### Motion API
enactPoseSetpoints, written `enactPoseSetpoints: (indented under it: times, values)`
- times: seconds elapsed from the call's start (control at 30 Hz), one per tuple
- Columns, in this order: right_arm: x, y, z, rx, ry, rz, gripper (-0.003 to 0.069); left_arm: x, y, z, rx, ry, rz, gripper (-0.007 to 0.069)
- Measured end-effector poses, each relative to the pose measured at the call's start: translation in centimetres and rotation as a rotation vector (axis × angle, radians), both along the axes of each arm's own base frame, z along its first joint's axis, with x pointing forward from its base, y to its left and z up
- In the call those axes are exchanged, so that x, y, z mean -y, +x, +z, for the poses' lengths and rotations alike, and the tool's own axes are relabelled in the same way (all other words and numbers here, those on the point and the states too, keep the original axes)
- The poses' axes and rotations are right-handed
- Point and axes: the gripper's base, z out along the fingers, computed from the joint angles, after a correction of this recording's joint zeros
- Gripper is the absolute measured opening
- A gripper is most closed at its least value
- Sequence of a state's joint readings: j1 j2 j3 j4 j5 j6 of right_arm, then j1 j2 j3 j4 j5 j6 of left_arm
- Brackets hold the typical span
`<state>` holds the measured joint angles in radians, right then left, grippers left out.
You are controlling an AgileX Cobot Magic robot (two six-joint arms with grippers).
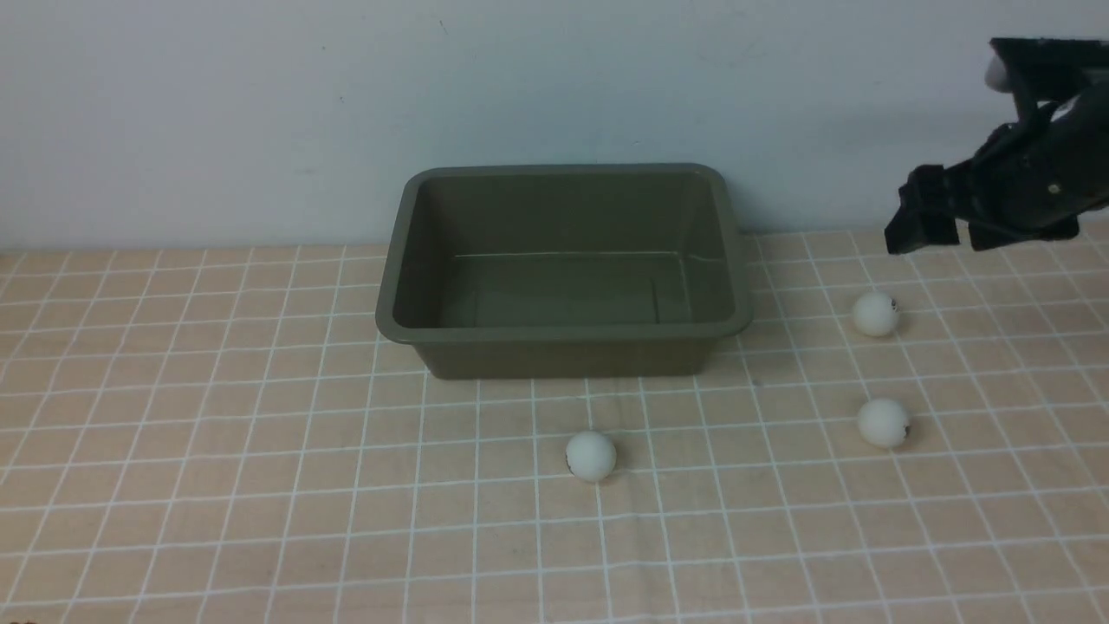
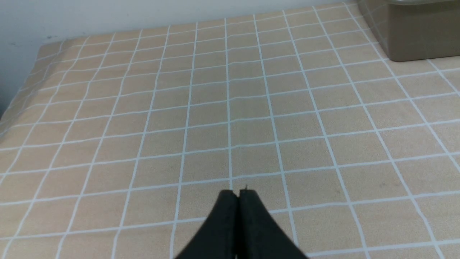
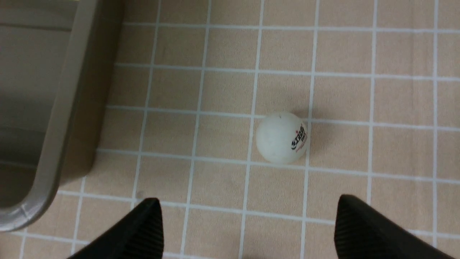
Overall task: Put the table tennis balls into the box on the light coffee tablecloth.
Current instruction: 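Reach for and grasp a ping pong ball on the table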
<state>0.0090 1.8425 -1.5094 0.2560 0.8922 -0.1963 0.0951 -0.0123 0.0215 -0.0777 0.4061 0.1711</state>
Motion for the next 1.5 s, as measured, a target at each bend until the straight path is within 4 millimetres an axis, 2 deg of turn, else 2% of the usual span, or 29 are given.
enactPoseSetpoints:
  times: [0.2,0.33,0.8,1.27,1.4,1.5]
  values:
    - [-1.2,2.5,-1.4,-0.052,-0.06,0.051,0.0578,0.0,0.0,0.0,0.0,0.0,0.0,-0.0069]
    - [-2.3,3.9,-3.0,-0.099,-0.138,0.068,0.0578,0.0,0.0,0.0,0.0,0.0,0.0,-0.0069]
    - [-2.3,5.6,-8.6,-0.213,-0.235,0.067,0.0578,0.0,0.0,0.0,0.0,0.0,0.0,-0.0069]
    - [-2.4,7.0,-10.7,-0.184,-0.242,0.069,0.0569,0.0,0.0,0.0,0.0,0.0,0.0,-0.0069]
    - [-2.4,7.7,-11.0,-0.182,-0.238,0.058,0.0524,0.0,0.0,0.0,0.0,0.0,0.0,-0.0069]
    - [-2.5,8.1,-10.7,-0.172,-0.236,0.054,0.0463,0.0,0.0,0.0,0.0,0.0,0.0,-0.0069]
